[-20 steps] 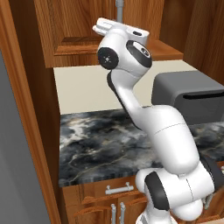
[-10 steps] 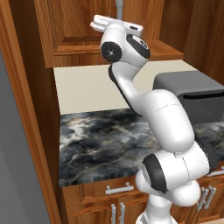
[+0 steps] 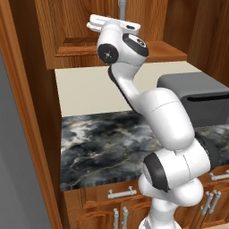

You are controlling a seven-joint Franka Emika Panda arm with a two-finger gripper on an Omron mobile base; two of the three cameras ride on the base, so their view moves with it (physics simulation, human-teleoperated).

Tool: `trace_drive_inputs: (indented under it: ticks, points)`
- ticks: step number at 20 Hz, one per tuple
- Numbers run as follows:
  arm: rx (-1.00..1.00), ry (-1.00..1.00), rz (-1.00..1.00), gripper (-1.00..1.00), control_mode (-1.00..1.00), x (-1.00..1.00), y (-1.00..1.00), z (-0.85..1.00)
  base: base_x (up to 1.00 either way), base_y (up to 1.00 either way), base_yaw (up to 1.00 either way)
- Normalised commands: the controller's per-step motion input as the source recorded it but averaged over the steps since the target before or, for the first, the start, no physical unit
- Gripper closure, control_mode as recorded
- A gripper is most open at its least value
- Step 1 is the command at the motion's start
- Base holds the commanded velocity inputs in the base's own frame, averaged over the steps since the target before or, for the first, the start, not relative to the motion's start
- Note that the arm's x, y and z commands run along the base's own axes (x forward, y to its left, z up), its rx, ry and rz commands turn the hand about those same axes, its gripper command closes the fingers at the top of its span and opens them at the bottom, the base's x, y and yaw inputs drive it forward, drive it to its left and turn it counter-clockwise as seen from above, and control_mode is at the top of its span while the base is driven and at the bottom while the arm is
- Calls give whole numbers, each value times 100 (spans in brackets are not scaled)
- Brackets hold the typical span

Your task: The dining table condiment station is running low on shaker. Refill the condiment station by opening the cabinet and taking the shaker from the cabinet and placing it on the dining table.

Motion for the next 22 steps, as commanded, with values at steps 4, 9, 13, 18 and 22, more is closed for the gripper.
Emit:
trace_drive_inputs:
  ticks: [4,9,13,18,22]
  points:
    - [0,0,0,100,-100,6,0,0,0,0,0]
    - [0,0,5,100,-100,5,0,0,0,0,0]
    - [0,4,10,100,-100,2,-4,-12,0,0,0]
    - [0,5,17,100,-100,0,0,-19,0,0,0]
    - [0,5,14,100,-100,-9,10,-15,0,0,0]
